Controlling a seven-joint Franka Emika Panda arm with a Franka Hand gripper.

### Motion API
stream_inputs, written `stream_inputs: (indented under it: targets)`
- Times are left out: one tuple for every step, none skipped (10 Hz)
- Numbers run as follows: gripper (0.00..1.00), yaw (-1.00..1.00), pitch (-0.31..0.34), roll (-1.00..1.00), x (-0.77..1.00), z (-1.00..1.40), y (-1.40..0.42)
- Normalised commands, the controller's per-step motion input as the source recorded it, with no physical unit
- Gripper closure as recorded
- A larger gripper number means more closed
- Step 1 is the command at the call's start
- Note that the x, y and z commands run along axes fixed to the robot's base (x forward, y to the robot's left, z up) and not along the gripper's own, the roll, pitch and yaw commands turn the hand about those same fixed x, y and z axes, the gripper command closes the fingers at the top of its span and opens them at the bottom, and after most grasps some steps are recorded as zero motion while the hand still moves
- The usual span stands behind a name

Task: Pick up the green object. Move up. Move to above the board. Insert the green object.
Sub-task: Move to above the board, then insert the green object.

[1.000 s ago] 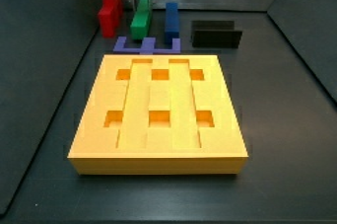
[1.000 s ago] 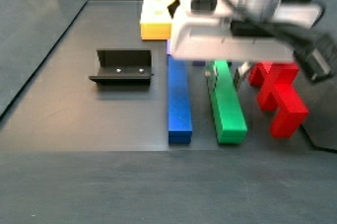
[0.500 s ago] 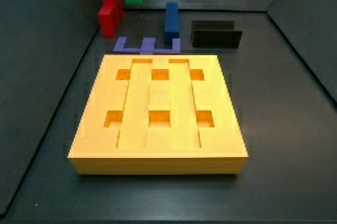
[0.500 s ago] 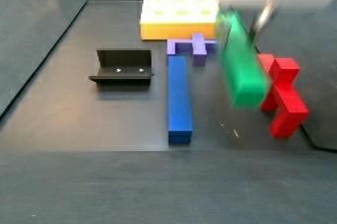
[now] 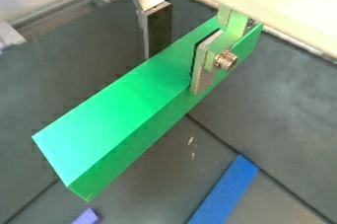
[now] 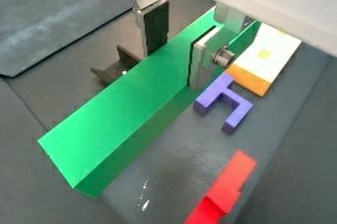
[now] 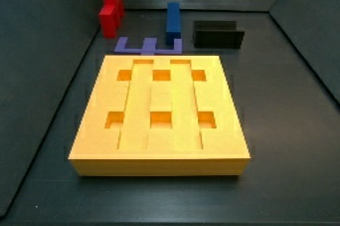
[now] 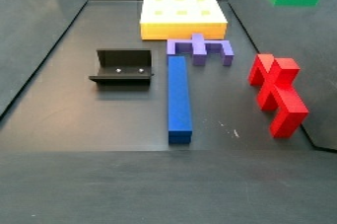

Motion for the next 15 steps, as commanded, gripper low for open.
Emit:
stream_inputs:
  targets:
    - [1.00,0.00,0.063,0.00,0.04,0.19,0.01]
    - [1.00,0.04,0.290,0.03,0.30,0.17,-1.40]
    - [1.00,0.05,0.274,0.06,0.30,0.16,-1.40]
    - [1.00,0.03,0.216,0.05,0.30,0.17,-1.40]
    - [1.00,0.02,0.165,-0.01,0.31,0.17,-1.40]
    - [1.00,0.02,0.141,0.00,0.32,0.17,-1.40]
    - [1.00,0.02,0.131,0.01,0.33,0.17,-1.40]
    - [1.00,0.01,0.139,-0.01,0.35,0.18,-1.40]
    - [1.00,0.01,0.140,0.01,0.36,0.18,-1.40]
    - [1.00,0.01,0.158,0.01,0.39,0.19,-1.40]
    - [1.00,0.01,0.158,0.01,0.41,0.19,-1.40]
    - [1.00,0.01,0.158,0.03,0.46,0.20,-1.40]
    - [1.00,0.01,0.153,0.04,0.28,0.11,-0.78]
    - [1.00,0.01,0.160,0.06,0.16,0.05,-0.27]
    - [1.00,0.00,0.000,-0.07,0.00,-0.06,0.00]
